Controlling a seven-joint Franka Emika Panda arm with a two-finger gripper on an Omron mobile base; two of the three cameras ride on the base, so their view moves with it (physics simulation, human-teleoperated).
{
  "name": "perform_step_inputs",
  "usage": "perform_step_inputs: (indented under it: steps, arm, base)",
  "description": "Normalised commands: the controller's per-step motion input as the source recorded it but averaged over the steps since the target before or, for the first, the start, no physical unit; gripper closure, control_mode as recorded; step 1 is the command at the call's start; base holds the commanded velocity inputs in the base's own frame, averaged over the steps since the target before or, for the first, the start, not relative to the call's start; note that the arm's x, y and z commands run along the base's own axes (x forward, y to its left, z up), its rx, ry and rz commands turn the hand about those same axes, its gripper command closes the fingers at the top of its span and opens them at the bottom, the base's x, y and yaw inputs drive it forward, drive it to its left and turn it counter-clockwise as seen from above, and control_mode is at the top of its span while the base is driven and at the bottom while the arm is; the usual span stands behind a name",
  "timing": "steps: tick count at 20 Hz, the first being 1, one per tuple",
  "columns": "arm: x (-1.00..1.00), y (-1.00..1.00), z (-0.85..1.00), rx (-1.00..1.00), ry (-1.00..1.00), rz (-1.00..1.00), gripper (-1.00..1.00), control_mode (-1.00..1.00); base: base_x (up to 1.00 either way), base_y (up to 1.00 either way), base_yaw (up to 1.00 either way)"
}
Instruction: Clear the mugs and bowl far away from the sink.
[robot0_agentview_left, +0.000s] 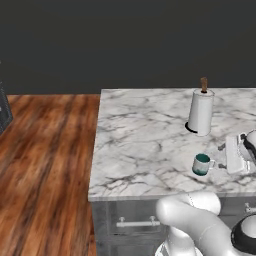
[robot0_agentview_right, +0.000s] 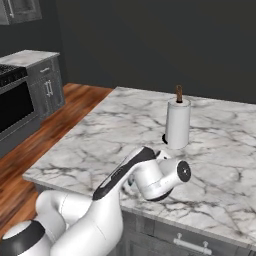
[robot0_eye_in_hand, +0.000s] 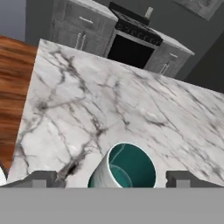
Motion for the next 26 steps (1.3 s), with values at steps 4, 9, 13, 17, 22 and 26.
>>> perform_step_inputs:
  steps: [4, 9, 13, 17, 22, 26]
  arm:
    - [-0.85, 0.00, 0.01, 0.00, -0.11, 0.03, -1.00, -1.00]
    - [-0.68, 0.04, 0.00, -0.01, -0.12, 0.05, -1.00, -1.00]
    - [-0.23, 0.10, 0.00, 0.00, -0.03, 0.02, -1.00, -1.00]
    - [0.00, 0.01, 0.00, 0.00, 0.00, 0.02, -1.00, -1.00]
    - [0.00, 0.00, 0.00, 0.00, 0.00, 0.01, -1.00, -1.00]
    - [0.00, 0.00, 0.00, 0.00, 0.00, 0.00, -1.00, 1.00]
  base:
    - [0.00, 0.00, 0.00]
    - [0.00, 0.00, 0.00]
    - [0.00, 0.00, 0.00]
    - [0.00, 0.00, 0.00]
    - [0.00, 0.00, 0.00]
    - [-0.05, 0.00, 0.00]
